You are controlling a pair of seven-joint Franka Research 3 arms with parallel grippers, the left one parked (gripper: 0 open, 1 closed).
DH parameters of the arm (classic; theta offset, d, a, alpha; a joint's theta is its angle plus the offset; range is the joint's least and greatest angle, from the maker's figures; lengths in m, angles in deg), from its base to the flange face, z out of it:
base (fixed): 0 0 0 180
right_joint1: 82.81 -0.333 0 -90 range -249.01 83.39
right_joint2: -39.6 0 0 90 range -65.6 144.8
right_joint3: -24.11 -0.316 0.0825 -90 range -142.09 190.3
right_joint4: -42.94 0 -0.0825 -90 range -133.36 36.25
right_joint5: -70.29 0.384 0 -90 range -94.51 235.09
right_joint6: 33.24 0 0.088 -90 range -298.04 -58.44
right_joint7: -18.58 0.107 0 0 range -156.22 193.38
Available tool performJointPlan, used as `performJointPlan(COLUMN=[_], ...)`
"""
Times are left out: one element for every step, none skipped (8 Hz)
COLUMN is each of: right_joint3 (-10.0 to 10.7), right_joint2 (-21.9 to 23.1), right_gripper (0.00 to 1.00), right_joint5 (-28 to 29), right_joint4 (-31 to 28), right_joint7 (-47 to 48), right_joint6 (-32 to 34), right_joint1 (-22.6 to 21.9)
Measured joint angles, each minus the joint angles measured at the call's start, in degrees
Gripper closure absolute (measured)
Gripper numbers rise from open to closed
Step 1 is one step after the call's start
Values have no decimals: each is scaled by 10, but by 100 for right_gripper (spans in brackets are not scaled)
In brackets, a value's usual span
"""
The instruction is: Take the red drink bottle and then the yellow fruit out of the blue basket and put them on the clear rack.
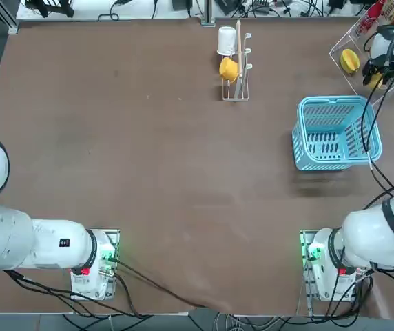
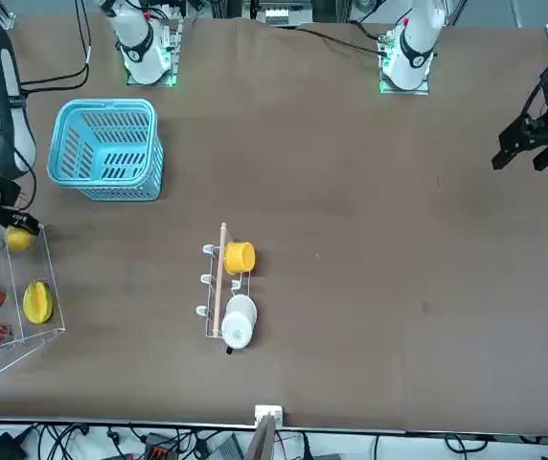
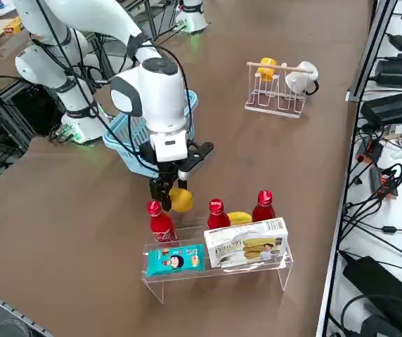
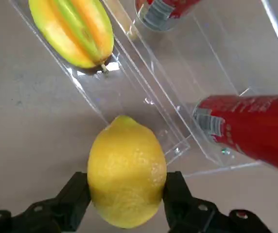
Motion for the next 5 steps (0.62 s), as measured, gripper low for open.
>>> performJointPlan(right_joint3=[-1,-1,-2,-2,-2], right_joint2=[-6,-14,-22,-29,-34], right_gripper=[18,18,18,18,18], right_joint5=[-10,-18,-22,-24,-24], right_joint4=[2,4,7,9,11], right_joint7=[0,0,0,0,0], right_joint6=[-7,-19,-28,-33,-38], right_joint1=[0,0,0,0,0])
